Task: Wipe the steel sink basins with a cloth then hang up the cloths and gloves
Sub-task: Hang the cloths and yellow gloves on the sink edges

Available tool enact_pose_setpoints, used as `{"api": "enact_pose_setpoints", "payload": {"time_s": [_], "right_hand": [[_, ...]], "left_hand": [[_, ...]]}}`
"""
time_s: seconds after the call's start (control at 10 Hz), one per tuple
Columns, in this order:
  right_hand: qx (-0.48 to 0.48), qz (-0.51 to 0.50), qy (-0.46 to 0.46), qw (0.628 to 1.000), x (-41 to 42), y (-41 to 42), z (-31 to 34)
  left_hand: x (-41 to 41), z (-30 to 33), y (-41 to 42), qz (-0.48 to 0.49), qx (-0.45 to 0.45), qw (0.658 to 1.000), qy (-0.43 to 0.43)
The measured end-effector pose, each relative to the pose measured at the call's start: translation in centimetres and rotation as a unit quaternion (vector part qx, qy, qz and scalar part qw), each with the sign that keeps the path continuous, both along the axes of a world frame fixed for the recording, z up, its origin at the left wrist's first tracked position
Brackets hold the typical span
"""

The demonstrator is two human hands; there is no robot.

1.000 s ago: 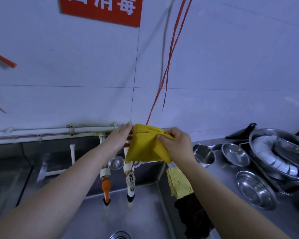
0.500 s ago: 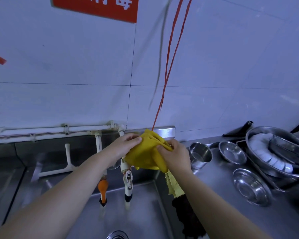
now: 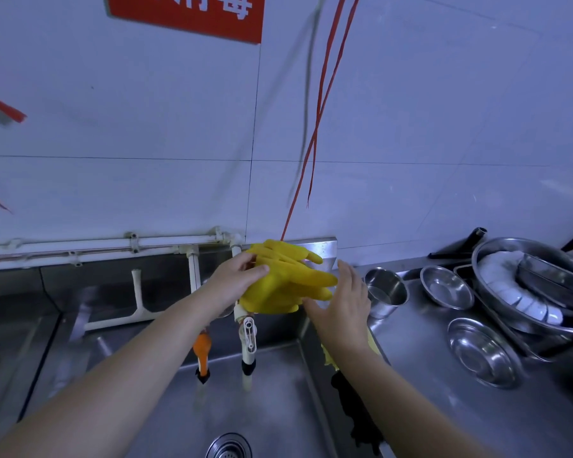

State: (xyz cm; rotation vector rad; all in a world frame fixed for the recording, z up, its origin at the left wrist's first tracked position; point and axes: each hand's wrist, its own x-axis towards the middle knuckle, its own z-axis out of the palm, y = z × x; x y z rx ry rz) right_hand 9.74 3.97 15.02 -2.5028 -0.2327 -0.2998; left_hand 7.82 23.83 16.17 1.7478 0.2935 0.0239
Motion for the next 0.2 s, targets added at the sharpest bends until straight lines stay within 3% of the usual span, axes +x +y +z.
{"api": "enact_pose_setpoints", "payload": {"time_s": [0.2], "right_hand": [[0.011,0.05,-0.019,0.999,-2.4,-1.1,-0.3]], "left_hand": [[-2.7,0.7,0.0,0.044,0.073,0.996,0.012]]}}
